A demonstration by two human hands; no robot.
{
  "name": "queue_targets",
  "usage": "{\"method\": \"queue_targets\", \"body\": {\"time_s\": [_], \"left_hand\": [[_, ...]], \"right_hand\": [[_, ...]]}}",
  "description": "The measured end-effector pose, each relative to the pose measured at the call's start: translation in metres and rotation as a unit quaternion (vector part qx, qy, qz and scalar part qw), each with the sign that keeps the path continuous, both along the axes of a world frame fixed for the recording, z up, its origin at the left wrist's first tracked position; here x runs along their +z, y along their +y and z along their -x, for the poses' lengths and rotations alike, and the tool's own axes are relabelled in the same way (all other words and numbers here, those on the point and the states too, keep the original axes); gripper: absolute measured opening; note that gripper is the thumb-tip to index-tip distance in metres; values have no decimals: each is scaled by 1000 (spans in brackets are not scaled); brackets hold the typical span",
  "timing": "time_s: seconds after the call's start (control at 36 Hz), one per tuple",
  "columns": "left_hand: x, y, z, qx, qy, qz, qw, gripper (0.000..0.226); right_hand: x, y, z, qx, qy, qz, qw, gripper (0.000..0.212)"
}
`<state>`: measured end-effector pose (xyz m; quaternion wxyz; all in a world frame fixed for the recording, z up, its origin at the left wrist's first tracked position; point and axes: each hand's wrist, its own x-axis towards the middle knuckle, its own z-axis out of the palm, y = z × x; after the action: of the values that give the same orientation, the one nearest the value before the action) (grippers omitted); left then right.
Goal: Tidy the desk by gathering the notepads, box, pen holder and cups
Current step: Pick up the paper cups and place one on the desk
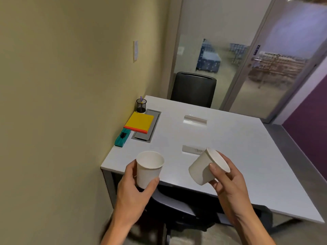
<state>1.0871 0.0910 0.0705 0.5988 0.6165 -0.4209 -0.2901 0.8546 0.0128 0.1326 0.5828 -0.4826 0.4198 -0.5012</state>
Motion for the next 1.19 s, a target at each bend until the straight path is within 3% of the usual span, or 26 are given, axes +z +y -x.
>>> {"method": "queue_targets", "body": {"time_s": [0.19, 0.42, 0.81, 1.19], "left_hand": [[9, -22, 68, -36, -23, -6, 999, 85], [18, -45, 171, -58, -49, -10, 997, 66], [11, -73, 357, -118, -16, -34, 992, 70], [-11, -134, 453, -146, -34, -64, 987, 71]], "right_hand": [[-4, 5, 73, -47, 15, 17, 999, 86], [-4, 7, 187, -57, 29, 56, 996, 61], [-20, 3, 370, -88, 38, 49, 994, 64], [-55, -28, 448, -152, 74, -5, 986, 71]]}}
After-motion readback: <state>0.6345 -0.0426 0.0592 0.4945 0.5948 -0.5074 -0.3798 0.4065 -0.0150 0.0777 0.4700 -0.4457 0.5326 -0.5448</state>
